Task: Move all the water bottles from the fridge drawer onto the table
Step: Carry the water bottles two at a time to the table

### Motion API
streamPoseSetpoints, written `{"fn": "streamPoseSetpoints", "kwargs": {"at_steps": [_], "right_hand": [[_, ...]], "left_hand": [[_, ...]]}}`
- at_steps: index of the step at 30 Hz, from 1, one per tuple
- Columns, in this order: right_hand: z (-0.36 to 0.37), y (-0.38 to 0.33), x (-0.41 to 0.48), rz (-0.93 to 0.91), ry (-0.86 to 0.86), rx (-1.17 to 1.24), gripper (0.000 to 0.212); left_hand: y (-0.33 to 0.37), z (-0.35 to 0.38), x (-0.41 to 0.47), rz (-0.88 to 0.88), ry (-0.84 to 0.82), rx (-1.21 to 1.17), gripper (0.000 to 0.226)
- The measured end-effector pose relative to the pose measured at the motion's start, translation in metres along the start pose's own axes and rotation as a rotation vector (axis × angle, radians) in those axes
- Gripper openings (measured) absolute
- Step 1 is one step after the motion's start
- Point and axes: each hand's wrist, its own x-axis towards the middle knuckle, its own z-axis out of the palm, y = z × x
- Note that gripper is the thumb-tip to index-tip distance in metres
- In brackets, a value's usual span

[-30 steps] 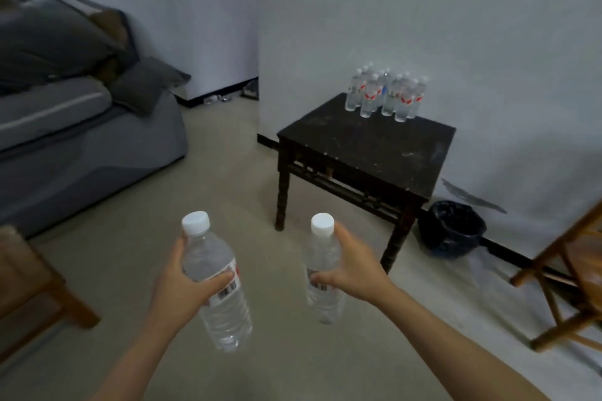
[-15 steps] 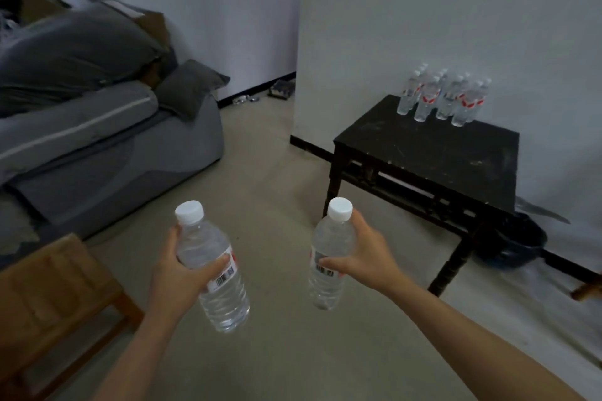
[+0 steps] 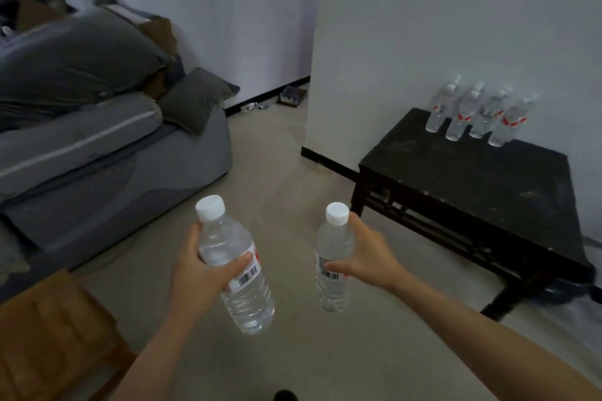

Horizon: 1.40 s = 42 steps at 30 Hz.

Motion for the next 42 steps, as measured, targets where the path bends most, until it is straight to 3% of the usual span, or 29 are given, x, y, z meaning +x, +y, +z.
{"fn": "streamPoseSetpoints", "kwargs": {"at_steps": [7, 18, 30, 42], "right_hand": [[0.010, 0.000, 0.119, -0.049, -0.027, 0.031, 0.085], [0.018, 0.015, 0.253, 0.040, -0.035, -0.020, 0.085], [0.021, -0.001, 0.417, 0.253, 0.146, -0.052, 0.087], [0.004, 0.035, 0.498, 0.426, 0.255, -0.035, 0.087]], "left_hand": [[0.011, 0.014, 0.112, 0.040, 0.105, 0.013, 0.073], [-0.037, 0.043, 0.258, -0.011, 0.071, -0.014, 0.059], [-0.039, 0.062, 0.495, 0.029, -0.200, -0.072, 0.061], [-0.067, 0.131, 0.625, -0.021, -0.360, -0.072, 0.072]]}}
